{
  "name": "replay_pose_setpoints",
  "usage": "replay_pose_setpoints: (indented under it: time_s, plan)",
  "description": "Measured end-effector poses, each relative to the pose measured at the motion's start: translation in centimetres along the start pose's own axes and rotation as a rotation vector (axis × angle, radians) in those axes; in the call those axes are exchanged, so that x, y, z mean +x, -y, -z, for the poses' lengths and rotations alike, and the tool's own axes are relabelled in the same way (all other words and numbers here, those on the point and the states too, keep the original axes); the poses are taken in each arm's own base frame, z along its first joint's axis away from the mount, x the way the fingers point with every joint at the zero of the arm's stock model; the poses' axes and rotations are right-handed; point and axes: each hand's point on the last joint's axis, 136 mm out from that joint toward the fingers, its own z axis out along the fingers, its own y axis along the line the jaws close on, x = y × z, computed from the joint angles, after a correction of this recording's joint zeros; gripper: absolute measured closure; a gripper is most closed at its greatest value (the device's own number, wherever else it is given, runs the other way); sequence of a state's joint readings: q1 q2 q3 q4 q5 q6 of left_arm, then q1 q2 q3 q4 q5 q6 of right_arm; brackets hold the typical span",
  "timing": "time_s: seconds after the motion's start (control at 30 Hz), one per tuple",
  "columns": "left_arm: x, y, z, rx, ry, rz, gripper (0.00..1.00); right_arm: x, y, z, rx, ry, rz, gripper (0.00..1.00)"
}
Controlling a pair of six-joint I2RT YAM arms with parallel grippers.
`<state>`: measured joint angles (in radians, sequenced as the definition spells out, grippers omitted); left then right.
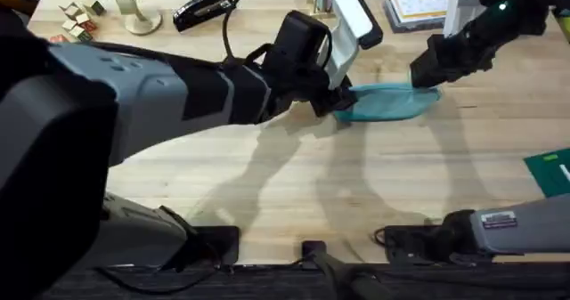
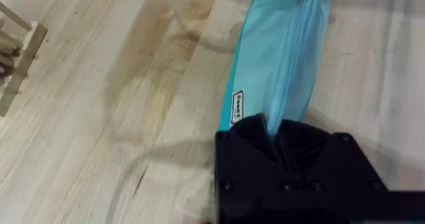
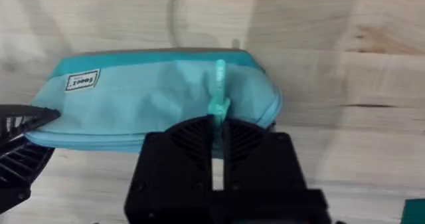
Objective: Unzip the bag, pick up the pens from the table one at a time and place them inside, then zip the bag closed.
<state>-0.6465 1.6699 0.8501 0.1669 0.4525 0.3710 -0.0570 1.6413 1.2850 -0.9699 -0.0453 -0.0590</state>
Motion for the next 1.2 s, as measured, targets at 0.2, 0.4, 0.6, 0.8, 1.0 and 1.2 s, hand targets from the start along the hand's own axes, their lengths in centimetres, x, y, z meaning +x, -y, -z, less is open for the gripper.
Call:
replay_pose_setpoints:
  time_s: [0.2, 0.4, 0.6, 0.8, 1.0, 1.2]
  plan:
    - [0.0, 0.0, 0.0, 0.0, 0.0, 0.0, 0.958, 0.0, 0.0, 0.0, 0.0, -0.002, 0.0, 0.966]
    - [0.0, 0.0, 0.0, 0.0, 0.0, 0.0, 0.958, 0.0, -0.2, 0.1, -0.012, -0.002, 0.013, 0.97]
    - [0.0, 0.0, 0.0, -0.001, 0.0, 0.0, 0.958, -0.4, -0.9, 0.7, -0.052, 0.011, 0.031, 0.97]
    - [0.0, 0.0, 0.0, -0.002, -0.001, 0.0, 0.958, -1.4, -1.3, 2.0, -0.066, 0.056, 0.038, 0.97]
    - [0.0, -0.1, 0.0, -0.003, -0.001, 0.0, 0.958, -1.6, -1.4, 3.1, -0.069, 0.091, 0.048, 0.97]
    - [0.0, -0.1, 0.0, -0.003, -0.001, 0.0, 0.958, -1.5, -2.6, 3.3, -0.132, 0.092, 0.053, 0.97]
